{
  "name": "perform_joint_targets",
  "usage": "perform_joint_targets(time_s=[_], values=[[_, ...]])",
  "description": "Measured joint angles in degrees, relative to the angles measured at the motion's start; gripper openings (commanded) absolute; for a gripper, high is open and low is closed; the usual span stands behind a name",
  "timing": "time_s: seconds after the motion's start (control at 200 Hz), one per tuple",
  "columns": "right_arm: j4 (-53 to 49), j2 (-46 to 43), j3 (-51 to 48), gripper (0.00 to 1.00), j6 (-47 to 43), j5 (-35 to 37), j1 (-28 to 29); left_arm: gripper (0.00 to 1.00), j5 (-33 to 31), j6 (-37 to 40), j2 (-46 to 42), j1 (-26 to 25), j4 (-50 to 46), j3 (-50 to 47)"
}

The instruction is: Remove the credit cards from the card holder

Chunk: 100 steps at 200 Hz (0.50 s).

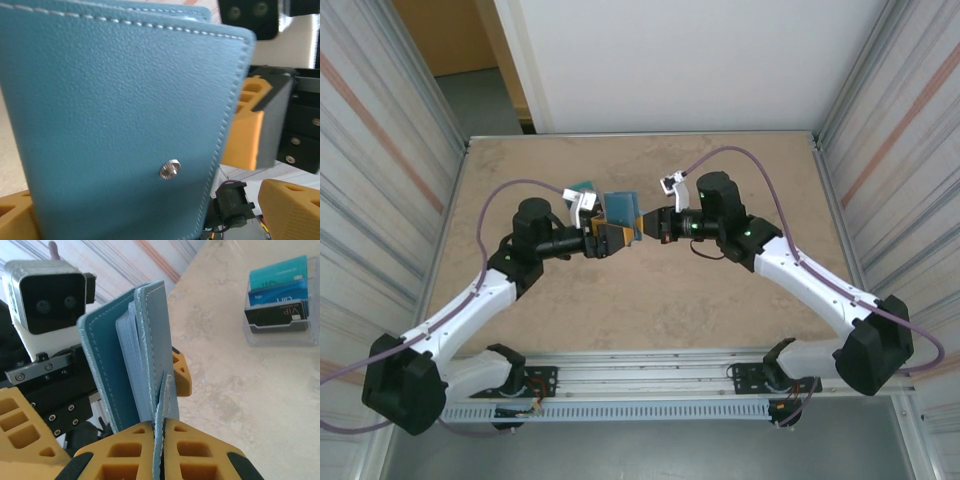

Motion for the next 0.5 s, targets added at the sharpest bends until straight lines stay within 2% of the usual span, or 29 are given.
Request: perform_joint_targets(time_s=[0.08,0.195,0.501], values=[[-1.7,0.4,0.9,0.00,-0.8,1.4,0.5,0.95,-0.8,0.1,0.7,0.0,-0.8,0.2],[-3.1,0.4,1.2,0.00,-1.3,2.3,0.7,0.85,-1.3,0.1,1.7,-0.2,-0.9,0.4],[-4.6,0.5,2.2,0.00,-1.3,3.4,1.4,0.86,-2.5,0.3,2.8,-1.1,-2.0,1.6]])
